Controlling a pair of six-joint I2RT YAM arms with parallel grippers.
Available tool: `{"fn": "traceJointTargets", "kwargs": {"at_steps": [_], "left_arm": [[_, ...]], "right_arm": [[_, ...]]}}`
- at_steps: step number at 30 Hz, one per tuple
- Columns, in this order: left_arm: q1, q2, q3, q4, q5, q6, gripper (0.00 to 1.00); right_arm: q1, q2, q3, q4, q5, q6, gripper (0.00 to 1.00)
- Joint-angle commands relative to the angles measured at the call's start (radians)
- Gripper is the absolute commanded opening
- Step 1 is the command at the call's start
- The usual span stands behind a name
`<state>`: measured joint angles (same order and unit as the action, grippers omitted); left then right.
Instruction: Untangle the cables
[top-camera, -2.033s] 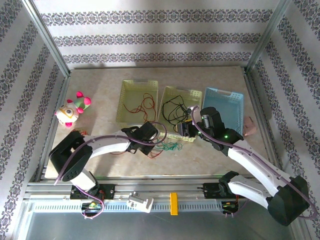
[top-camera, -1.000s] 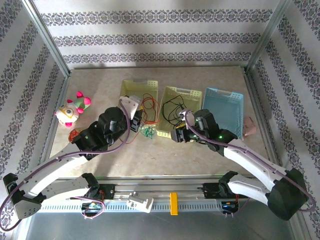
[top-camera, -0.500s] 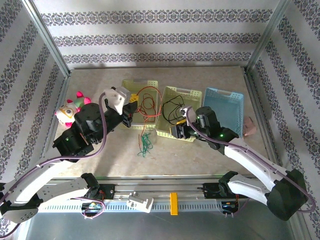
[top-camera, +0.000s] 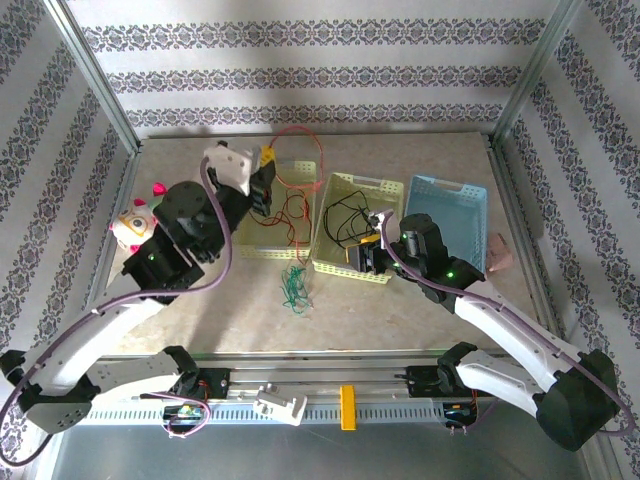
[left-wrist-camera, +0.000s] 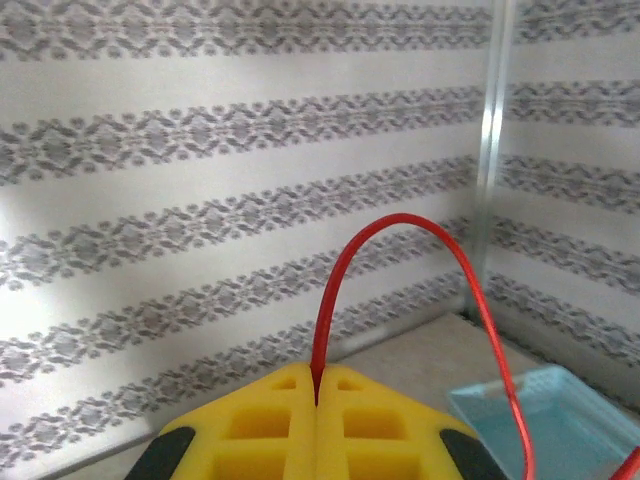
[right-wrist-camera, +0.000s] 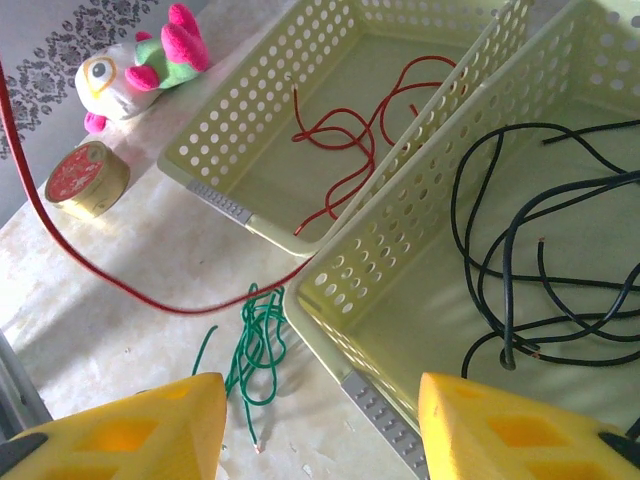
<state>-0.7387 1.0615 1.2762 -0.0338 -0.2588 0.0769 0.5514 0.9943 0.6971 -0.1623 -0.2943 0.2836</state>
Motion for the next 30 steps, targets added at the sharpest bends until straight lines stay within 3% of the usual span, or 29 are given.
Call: {"fn": "traceJointTargets", "kwargs": {"at_steps": [1,4,11,19,25,30], "left_arm": [[0.139,0.059,0.075,0.058,0.060,-0.066,0.00],[0.265,0.148,0.114,0.028,0.186,-0.184,0.00],[0.426,0.314,0.039,0.070,0.256,-0.372,0.00],[0.480,0.568,0.052,0.018,0.294,-0.449,0.00],[0.472,0.475,-0.012,0.128,0.349,-0.406,0.00],[0.456,0.243,-0.143,0.228,0.481,-0.337,0.00]], "right_arm": [[-0.007,-0.022,-0.005,0.012,0.031,0.008,0.54],[-0.007,-0.038,-0.011,0.004,0.043,0.008,0.54],[-0.010,-0.078,-0.023,-0.041,0.066,-0.003,0.54],[-0.013,-0.103,-0.027,-0.066,0.073,-0.004,0.54],[-0.016,-0.135,-0.033,-0.082,0.100,-0.009,0.54],[-0.018,-0.137,-0.041,-0.078,0.106,0.000,0.54]]}}
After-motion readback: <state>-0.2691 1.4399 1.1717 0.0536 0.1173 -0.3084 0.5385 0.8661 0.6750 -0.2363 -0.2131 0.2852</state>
